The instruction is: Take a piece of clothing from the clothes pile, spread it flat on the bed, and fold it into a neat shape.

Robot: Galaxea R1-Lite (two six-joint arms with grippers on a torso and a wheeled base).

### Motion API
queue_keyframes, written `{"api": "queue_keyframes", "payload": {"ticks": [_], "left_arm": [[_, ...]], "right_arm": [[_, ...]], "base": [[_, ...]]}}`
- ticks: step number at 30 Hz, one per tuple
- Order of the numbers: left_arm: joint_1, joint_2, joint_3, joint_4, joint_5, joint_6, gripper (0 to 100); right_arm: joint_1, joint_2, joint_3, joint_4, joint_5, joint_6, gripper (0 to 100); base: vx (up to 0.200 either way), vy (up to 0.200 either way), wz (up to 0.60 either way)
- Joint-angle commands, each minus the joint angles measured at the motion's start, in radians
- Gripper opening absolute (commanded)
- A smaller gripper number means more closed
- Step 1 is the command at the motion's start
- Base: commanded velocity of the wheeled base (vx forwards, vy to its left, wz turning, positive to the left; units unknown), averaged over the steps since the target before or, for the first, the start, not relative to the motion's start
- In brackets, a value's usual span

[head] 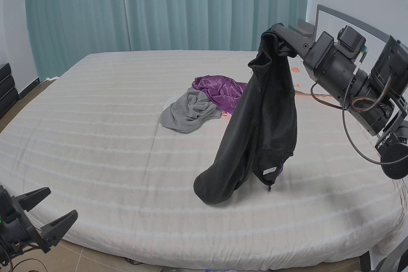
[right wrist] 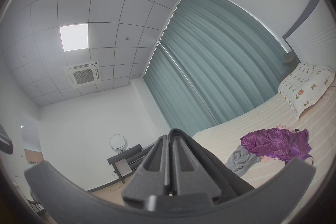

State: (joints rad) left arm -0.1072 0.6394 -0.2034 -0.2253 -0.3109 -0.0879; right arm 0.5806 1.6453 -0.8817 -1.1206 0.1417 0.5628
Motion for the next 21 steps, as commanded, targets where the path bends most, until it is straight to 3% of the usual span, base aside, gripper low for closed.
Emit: {"api": "queue_keyframes", "payload": {"ticks": [1, 8, 9, 11, 12, 16, 21], "left_arm": [[-0.167, 0.474, 0.010, -0.236, -0.037, 0.000, 100], [-0.315, 0.793, -0.014, -0.459, 0.019, -0.029, 100], [-0.358, 0.881, -0.031, -0.539, 0.045, -0.069, 100], [-0.378, 0.913, -0.039, -0.568, 0.056, -0.090, 100], [-0.433, 0.997, -0.064, -0.634, 0.082, -0.170, 100], [-0.493, 1.114, -0.129, -0.695, 0.101, -0.270, 100], [-0.514, 1.226, -0.205, -0.703, 0.101, -0.289, 100]], "right_arm": [[-0.019, 0.108, -0.005, 0.004, 0.002, -0.003, 0], [-0.025, 0.143, -0.023, 0.002, -0.022, -0.001, 0], [-0.024, 0.143, -0.017, 0.002, -0.027, -0.001, 0], [-0.024, 0.143, -0.016, 0.002, -0.028, -0.001, 0], [-0.028, 0.142, -0.017, 0.002, -0.027, 0.000, 0], [-0.044, 0.148, -0.023, 0.007, -0.027, 0.002, 0], [-0.041, 0.165, -0.017, 0.002, -0.028, 0.003, 0]], "base": [[0.000, 0.000, 0.00], [0.000, 0.000, 0.00], [0.000, 0.000, 0.00], [0.000, 0.000, 0.00], [0.000, 0.000, 0.00], [0.000, 0.000, 0.00], [0.000, 0.000, 0.00]]}}
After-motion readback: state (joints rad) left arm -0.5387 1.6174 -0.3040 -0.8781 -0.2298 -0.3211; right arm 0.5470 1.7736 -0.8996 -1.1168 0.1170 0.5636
